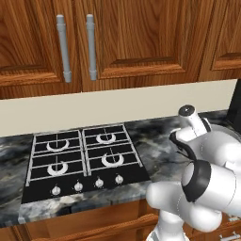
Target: Turn on the sink faucet. Then move the broccoli from the counter to the sink. Turn off the sink. Move the vegetable from the sink to the pot next to the stove. Finally move the pot to the rear left burner.
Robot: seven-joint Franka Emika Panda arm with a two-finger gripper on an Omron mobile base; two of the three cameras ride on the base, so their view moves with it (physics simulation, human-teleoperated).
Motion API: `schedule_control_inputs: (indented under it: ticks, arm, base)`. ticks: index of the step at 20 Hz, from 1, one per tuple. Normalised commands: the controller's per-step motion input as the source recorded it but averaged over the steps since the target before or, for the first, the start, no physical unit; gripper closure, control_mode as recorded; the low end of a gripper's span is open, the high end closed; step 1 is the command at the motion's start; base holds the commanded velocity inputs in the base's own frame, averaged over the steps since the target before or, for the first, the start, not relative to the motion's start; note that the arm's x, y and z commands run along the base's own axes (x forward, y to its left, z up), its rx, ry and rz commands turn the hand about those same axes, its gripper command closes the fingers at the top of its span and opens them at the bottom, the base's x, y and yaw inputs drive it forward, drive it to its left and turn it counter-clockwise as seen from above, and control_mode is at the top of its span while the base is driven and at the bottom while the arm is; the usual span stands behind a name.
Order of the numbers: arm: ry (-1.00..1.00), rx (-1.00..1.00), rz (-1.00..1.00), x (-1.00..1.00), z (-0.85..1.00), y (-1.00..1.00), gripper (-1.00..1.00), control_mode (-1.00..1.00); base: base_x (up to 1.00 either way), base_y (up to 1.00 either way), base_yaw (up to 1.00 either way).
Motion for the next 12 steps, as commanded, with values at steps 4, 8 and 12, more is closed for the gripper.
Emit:
schedule_control_inputs:
  ticks: [4,8,12]
  arm:
    - [0.02,-0.08,0.0,0.07,-0.11,-0.1,-1.0,-1.0]
    - [0.0,-0.05,0.0,-0.27,-0.14,-0.18,-1.0,-1.0]
    - [0.0,-0.04,0.0,-0.32,-0.09,-0.1,-1.0,-1.0]
  base:
    - [0.0,0.0,0.0]
    - [0.0,0.0,0.0]
    - [0.0,0.0,0.0]
